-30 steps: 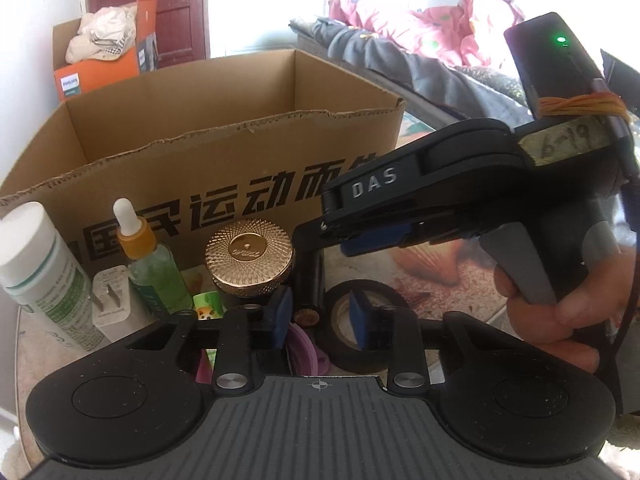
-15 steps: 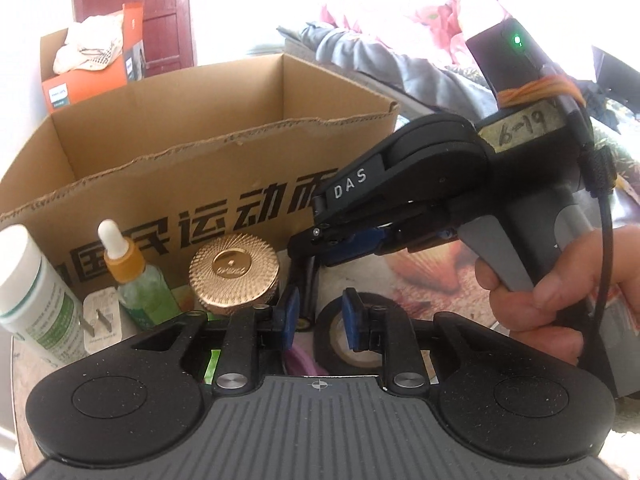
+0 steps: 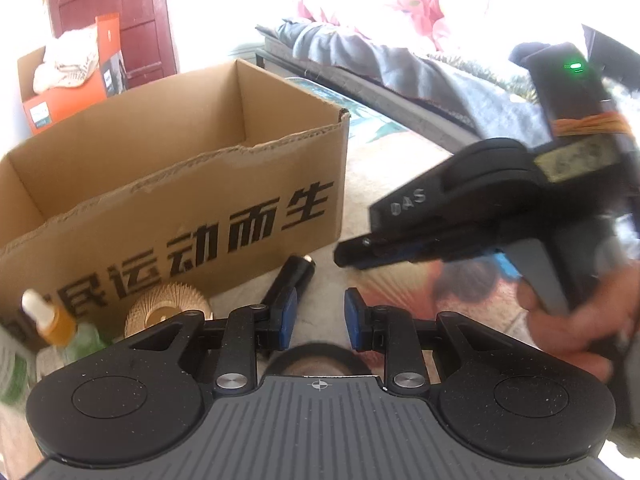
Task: Organize rigid objects
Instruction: 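Grasp the black cylinder in the pink bowl with the right gripper, then carry the black cylinder into the cardboard box and open the right gripper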
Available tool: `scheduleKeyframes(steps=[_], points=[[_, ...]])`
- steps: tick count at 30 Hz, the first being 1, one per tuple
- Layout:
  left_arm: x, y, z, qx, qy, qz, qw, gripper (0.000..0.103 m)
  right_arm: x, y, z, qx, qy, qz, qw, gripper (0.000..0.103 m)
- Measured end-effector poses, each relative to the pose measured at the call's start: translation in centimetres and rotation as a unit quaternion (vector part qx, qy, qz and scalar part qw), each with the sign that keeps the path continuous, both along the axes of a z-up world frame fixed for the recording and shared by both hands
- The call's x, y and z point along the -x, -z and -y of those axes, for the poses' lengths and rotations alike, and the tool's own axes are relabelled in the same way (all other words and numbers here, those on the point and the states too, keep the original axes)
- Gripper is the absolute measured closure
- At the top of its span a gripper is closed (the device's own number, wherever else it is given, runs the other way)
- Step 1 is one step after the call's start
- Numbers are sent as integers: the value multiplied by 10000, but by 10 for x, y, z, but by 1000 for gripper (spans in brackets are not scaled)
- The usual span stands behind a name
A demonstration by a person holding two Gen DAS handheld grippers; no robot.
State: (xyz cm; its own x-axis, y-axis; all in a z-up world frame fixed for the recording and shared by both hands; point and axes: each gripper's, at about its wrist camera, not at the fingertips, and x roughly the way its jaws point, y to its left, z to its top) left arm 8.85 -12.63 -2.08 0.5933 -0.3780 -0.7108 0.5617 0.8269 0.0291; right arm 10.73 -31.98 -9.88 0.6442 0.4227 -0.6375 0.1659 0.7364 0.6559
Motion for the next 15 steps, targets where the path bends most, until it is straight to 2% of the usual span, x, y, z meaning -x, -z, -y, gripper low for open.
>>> scheduleKeyframes(steps=[4,11,15], points=[[-8,2,13,-399,-81,166,9990,78,4,8,15,-433,47,69,9990,87],[-28,14,22,-972,-222,34,9950,76,0,13,16,-949,-108,183,9953,86],[-35,17,21,-1007,-241,-108,9946,73,-2,16,13,-1127,-214,185,9932,86]])
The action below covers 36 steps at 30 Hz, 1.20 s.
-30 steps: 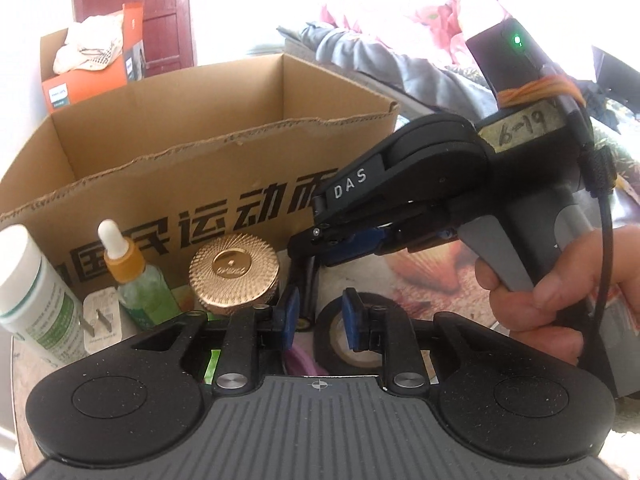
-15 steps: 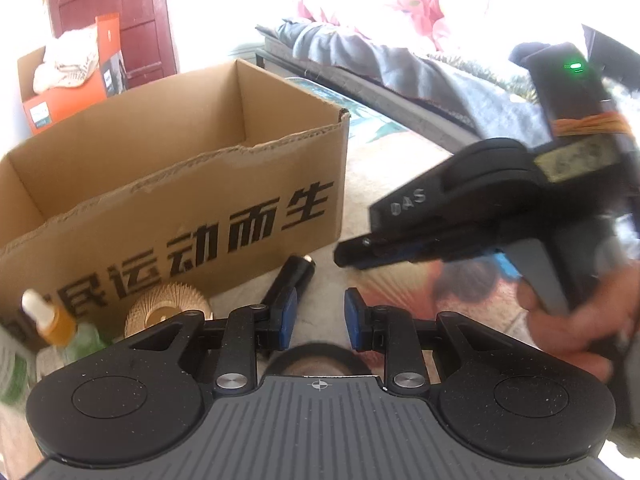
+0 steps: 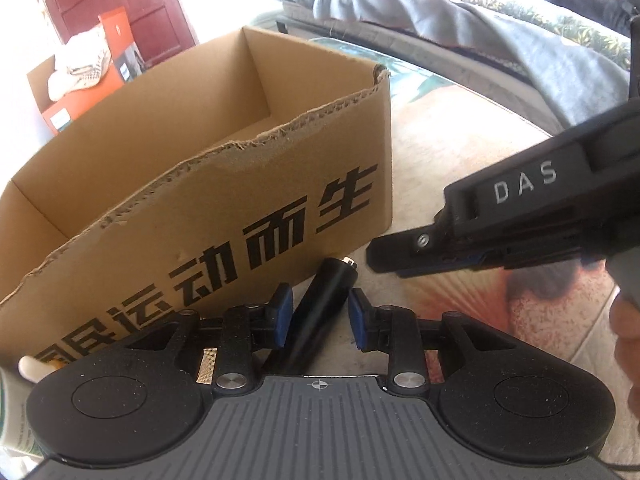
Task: Organize rigid objects
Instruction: 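Carry the black cylinder into the cardboard box and open the right gripper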
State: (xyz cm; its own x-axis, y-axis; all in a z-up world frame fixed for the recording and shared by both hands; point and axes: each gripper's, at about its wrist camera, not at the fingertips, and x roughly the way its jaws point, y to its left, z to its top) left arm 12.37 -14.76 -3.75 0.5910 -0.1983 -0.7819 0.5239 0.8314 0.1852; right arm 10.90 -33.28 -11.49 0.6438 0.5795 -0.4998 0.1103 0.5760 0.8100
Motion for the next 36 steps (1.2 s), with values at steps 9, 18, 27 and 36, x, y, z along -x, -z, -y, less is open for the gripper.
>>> scheduleKeyframes(steps=[9,18,27,36], points=[[7,2,-3,389,68,147,9991,80,-4,13,0,-542,-29,-128,9984,74],[16,-14,-11,856,119,303,9958,82,-4,14,-2,-1012,19,51,9948,69],[38,-49,-29,1289,133,731,9889,82,17,-38,-17,-721,-47,775,9944,75],[28,-123,-74,1829,-358,1239,9746,82,-8,-145,-68,64,-734,1832,9803,75]])
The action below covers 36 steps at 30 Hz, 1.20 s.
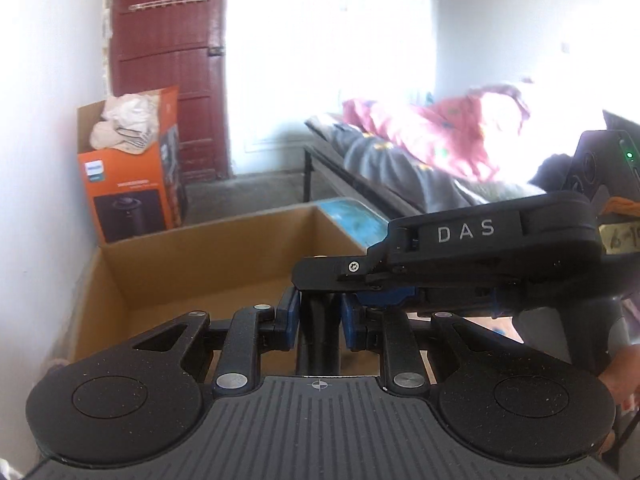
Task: Organize rigid objects
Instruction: 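Carry the black cylinder into the cardboard box and open the right gripper, then move the right gripper down onto the black electrical tape roll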
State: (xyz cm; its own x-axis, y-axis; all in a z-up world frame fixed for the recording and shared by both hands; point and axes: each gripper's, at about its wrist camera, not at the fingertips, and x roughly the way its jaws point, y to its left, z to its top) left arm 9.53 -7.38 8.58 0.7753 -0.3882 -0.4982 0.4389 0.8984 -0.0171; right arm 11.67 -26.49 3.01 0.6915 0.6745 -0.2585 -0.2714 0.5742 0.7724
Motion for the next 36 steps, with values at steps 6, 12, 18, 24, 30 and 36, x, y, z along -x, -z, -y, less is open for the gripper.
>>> scheduleKeyframes(steps=[6,12,18,24,30,36], points=[[-66,-6,-33,-138,-603,-440,9971,82,-81,-17,-49,485,-570,-266,9968,75],[-136,41,-50,-536,-1101,-1332,9835,82,-173,21,-98,1001,-1061,-1375,9797,75],[-186,72,-58,-1123,-1467,-1909,9641,82,-238,58,-134,1167,-1479,-2266,9556,75],[-198,71,-66,-1142,-1569,-1955,9613,81,-267,89,-152,1236,-1605,-2654,9426,74],[-167,52,-73,-885,-1533,-1640,9704,77,-262,79,-136,744,-1413,-2519,9545,73],[-97,15,-81,-409,-1180,-1007,9870,58,-200,19,-73,471,-1291,-1707,9757,73]])
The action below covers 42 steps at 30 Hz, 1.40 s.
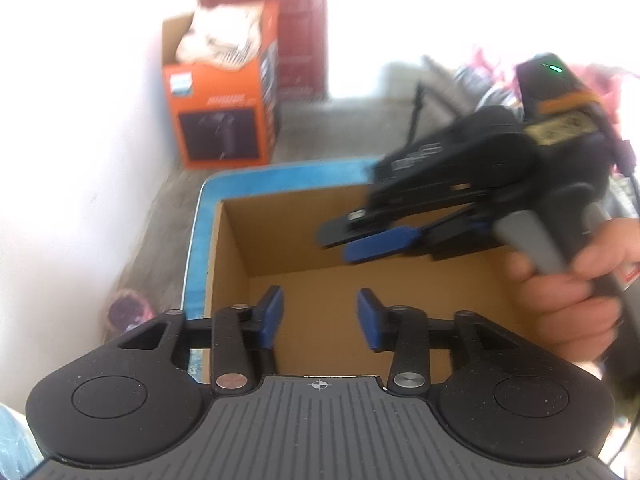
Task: Organize rigid objects
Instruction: 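Move the right gripper down onto the black electrical tape roll, then grasp the tape roll rim with the right gripper and lift it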
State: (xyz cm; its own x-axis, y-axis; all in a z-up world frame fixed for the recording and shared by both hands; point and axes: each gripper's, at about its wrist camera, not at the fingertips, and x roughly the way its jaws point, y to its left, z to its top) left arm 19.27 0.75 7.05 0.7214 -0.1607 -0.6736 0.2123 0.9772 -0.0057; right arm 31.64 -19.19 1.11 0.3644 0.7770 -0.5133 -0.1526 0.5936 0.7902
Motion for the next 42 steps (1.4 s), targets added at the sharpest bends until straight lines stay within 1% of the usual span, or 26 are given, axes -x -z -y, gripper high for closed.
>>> scheduleKeyframes(steps=[2,3,5,7,8,9,11,12,14,16,17,18,21,22,23,24,26,28,32,33,35,37,42], points=[[26,-11,-1,174,221,201,9994,48,36,-22,30,10,109,367,9993,73],[41,-15,-2,263,334,293,9987,45,54,-31,44,56,174,546,9983,72],[68,-19,-3,424,583,448,9964,34,92,-44,71,171,368,868,9954,72],[90,-18,-4,602,828,515,9934,28,135,-53,98,311,579,1147,9912,62],[101,-16,-1,678,985,490,9916,23,153,-54,109,374,700,1239,9891,59],[110,-14,5,767,1130,446,9896,22,173,-52,117,485,827,1323,9866,58],[125,-5,17,880,1443,347,9850,15,200,-45,126,703,1034,1406,9821,57],[132,1,22,924,1585,314,9825,14,214,-35,130,807,1147,1389,9803,57],[146,18,37,936,1845,172,9782,11,233,-10,132,950,1275,1215,9798,57],[161,34,55,825,2037,8,9755,11,244,17,124,1070,1288,989,9809,57],[169,44,65,718,2105,-100,9749,12,247,29,120,1143,1268,909,9811,57],[168,56,72,583,2142,-185,9749,12,250,41,112,1233,1216,842,9813,58],[176,80,91,89,2173,-223,9758,20,259,70,92,1483,994,725,9813,59],[177,87,96,-48,2162,-235,9761,27,261,75,87,1609,955,730,9796,61],[179,92,99,-138,2158,-258,9760,31,260,79,82,1747,902,751,9776,61],[179,97,102,-238,2120,-306,9765,32,262,83,75,1911,821,813,9747,63],[175,102,106,-377,2013,-358,9781,40,261,88,64,2193,717,959,9683,66],[173,104,109,-448,1954,-393,9789,43,260,88,55,2444,596,1151,9610,69],[175,107,114,-579,1958,-309,9784,44,259,87,45,2750,388,1381,9507,72],[175,108,118,-651,1970,-258,9779,44,259,87,44,2822,333,1430,9481,76],[175,111,122,-745,1980,-199,9772,44,259,87,43,2927,282,1505,9439,79],[171,112,125,-761,2000,-173,9767,43,260,88,44,2966,293,1528,9422,82],[163,113,135,-688,2090,-155,9754,42,259,90,58,2947,511,1430,9434,83]])
